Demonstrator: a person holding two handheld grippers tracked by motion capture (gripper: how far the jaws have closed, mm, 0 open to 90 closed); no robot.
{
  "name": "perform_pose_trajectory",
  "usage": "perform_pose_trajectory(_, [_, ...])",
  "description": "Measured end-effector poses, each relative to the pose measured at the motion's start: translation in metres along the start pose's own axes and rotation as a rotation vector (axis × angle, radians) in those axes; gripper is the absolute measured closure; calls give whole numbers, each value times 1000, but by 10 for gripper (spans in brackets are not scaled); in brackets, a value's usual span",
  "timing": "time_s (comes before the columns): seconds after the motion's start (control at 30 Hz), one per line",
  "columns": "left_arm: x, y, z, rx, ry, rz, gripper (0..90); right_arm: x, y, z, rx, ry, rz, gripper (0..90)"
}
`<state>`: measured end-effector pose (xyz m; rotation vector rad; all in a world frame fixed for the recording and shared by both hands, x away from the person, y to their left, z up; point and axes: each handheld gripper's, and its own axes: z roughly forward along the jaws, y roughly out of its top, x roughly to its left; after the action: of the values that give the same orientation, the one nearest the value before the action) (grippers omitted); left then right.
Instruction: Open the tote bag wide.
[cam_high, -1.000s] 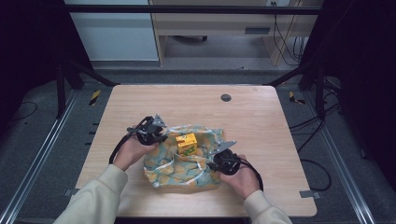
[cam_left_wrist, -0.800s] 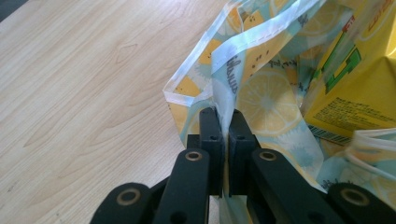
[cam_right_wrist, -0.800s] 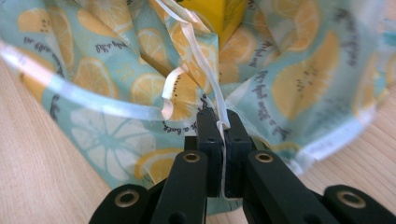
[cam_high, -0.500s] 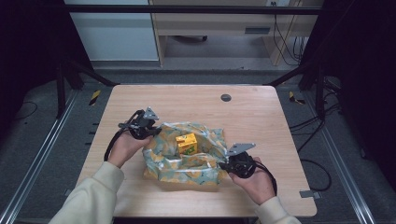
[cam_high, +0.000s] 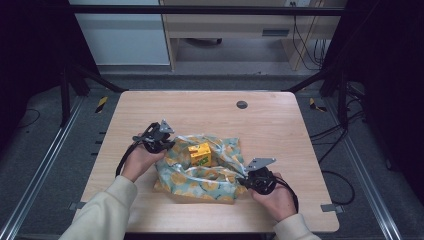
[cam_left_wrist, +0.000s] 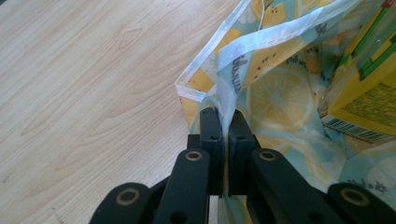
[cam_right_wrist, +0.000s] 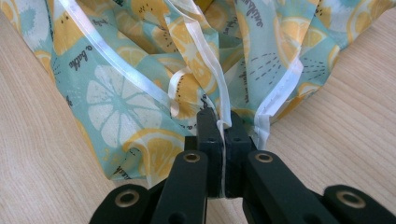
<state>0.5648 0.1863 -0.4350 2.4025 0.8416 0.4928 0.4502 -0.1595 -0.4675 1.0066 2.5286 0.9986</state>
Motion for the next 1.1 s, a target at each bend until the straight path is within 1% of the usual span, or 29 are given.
perform_pose_trajectory(0.17, [1,-7,7,-11,-6,-23,886,-1,-2,3,2,11,9,888])
perform_pose_trajectory(0.23, [2,-10,8,-14,-9,-28,891,-1,-2,4,1,14,2,889])
perform_pose_trajectory(0.3, [1,-11,10,-7,-11,-29,893,-1,-3,5,4,13,8,889])
perform_pose_trajectory(0.47, [2,-14,12,10,-14,-28,897,-2,-6,9,16,18,7,889])
perform_pose_trajectory(0.57, [3,-16,13,19,-17,-26,898,0,-6,11,28,20,4,890])
perform_pose_trajectory(0.67, [3,-18,14,37,-10,-15,896,1,-6,11,26,22,1,890])
perform_pose_trajectory(0.8, [2,-20,16,40,-6,-14,895,3,-6,12,25,24,-4,890])
perform_pose_trajectory(0.83, [3,-21,17,44,-7,-14,895,4,-6,13,29,24,-14,890])
perform_pose_trajectory(0.9, [2,-23,19,44,-6,-22,894,4,-6,13,32,24,-11,890])
perform_pose_trajectory(1.0, [2,-24,21,55,-8,-15,894,4,-7,13,41,20,-15,891])
perform_pose_trajectory(1.1, [0,-24,23,66,0,-9,893,4,-7,14,47,23,-6,891])
